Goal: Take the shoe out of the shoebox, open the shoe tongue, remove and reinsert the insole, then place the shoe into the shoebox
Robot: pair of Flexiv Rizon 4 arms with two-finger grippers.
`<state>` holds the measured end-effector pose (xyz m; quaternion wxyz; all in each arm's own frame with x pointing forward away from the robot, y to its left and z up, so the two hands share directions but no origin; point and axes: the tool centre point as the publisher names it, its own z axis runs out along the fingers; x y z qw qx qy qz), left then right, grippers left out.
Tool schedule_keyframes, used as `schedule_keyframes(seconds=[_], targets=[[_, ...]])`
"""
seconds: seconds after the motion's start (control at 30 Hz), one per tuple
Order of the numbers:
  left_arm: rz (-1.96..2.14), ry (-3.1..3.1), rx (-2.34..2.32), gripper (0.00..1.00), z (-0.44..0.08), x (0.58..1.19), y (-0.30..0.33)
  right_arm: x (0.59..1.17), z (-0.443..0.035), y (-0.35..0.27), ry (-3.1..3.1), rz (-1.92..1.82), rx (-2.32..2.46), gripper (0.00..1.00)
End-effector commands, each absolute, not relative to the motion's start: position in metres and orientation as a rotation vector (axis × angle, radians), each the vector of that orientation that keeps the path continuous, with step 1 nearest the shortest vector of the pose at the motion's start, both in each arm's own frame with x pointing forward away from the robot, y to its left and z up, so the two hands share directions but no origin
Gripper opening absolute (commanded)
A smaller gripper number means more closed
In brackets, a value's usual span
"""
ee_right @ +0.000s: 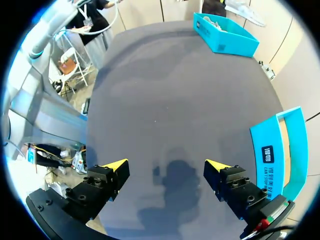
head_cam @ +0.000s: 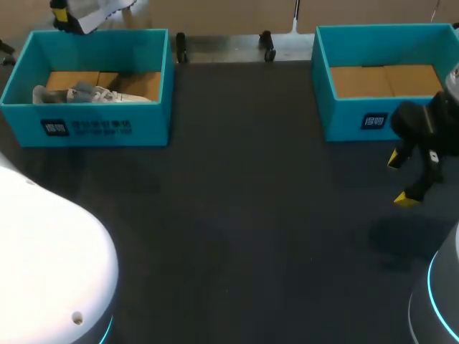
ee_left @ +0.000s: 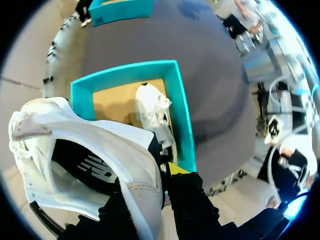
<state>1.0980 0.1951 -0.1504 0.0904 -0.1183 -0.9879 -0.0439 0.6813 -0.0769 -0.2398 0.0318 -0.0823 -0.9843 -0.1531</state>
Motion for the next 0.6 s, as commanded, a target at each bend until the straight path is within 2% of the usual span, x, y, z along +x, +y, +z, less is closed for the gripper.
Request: schedule_keyframes(seconds=[0.03,0.5,0.6], targets=[[-0.287,-2.888,-0.925,0.00,-0.146,1.085,0.216,0.681,-0.240,-0.077,-3.033,-0.468,-0.254,1.00],[-0.287,-2.888,-0.925,0.00,-0.146,1.085,0.216,0.681,-0.240,-0.077,-3.033,-0.468,-0.254,1.00],[-0.340,-2.835,-1.129,0.00,-0.157,1.086,0.220,0.681,-0.240,-0.077,-3.033,-0.468,-0.254,1.00]])
